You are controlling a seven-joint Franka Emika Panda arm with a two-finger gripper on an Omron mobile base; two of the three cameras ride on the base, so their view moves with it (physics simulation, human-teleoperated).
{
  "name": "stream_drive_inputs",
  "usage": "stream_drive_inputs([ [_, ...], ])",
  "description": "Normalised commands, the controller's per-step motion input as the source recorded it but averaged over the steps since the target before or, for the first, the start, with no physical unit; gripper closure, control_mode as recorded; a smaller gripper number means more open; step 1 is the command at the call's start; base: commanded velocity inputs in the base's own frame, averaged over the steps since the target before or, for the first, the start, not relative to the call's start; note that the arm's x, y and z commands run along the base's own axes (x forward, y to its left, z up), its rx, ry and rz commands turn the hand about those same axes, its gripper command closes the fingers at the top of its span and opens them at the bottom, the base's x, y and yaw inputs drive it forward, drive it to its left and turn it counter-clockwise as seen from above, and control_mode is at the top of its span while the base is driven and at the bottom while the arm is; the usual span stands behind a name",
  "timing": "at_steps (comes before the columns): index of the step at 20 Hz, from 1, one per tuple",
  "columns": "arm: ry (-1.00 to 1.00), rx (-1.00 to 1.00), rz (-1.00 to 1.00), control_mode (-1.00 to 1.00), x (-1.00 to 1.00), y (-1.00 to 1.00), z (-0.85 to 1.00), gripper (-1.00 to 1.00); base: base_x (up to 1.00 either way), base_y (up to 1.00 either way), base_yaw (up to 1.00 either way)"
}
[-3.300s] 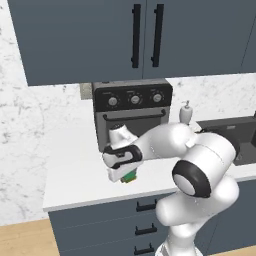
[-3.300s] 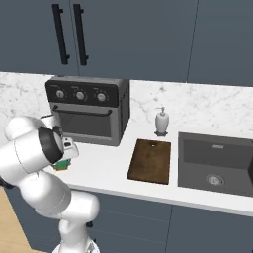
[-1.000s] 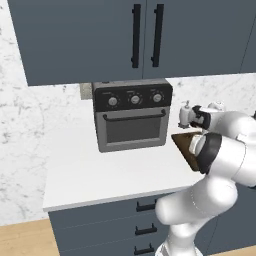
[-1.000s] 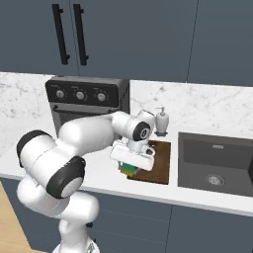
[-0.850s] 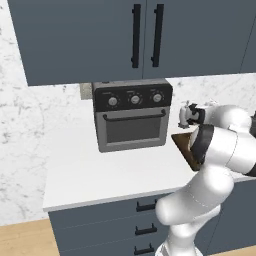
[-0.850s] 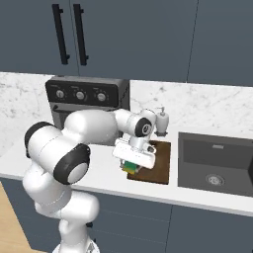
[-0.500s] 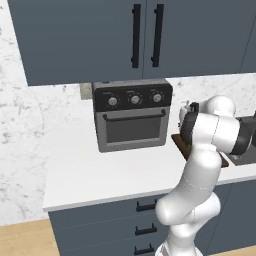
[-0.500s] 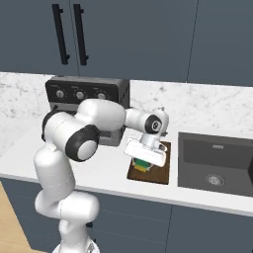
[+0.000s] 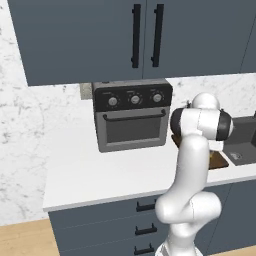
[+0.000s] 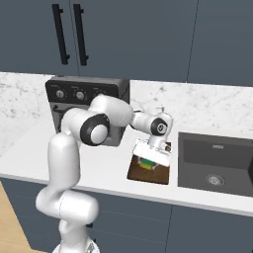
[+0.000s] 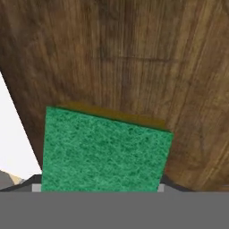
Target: Pick up the sponge from the counter and clean the cutting board by briefly scrubbing or pressing down on the cutting board. Once finished, release the sponge.
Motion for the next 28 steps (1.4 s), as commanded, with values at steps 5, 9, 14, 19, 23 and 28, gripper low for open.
stream_drive_inputs([
  [5,0.01,0.00,0.00,-1.00,0.82,-0.15,-0.05,1.00,0.00,0.00,0.00],
  [9,0.03,0.00,0.00,-1.00,0.79,-0.14,-0.03,1.00,0.00,0.00,0.00],
  [14,0.00,0.00,0.00,-1.00,0.64,-0.12,-0.21,1.00,0.00,0.00,0.00],
  [19,0.00,0.00,0.00,-1.00,-0.42,-0.21,-0.29,1.00,0.00,0.00,0.00],
  [23,0.08,0.00,0.03,-1.00,-1.00,-0.10,-0.26,1.00,0.00,0.00,0.00],
  [28,0.00,-0.01,0.04,-1.00,-1.00,-0.07,-0.29,1.00,0.00,0.00,0.00],
])
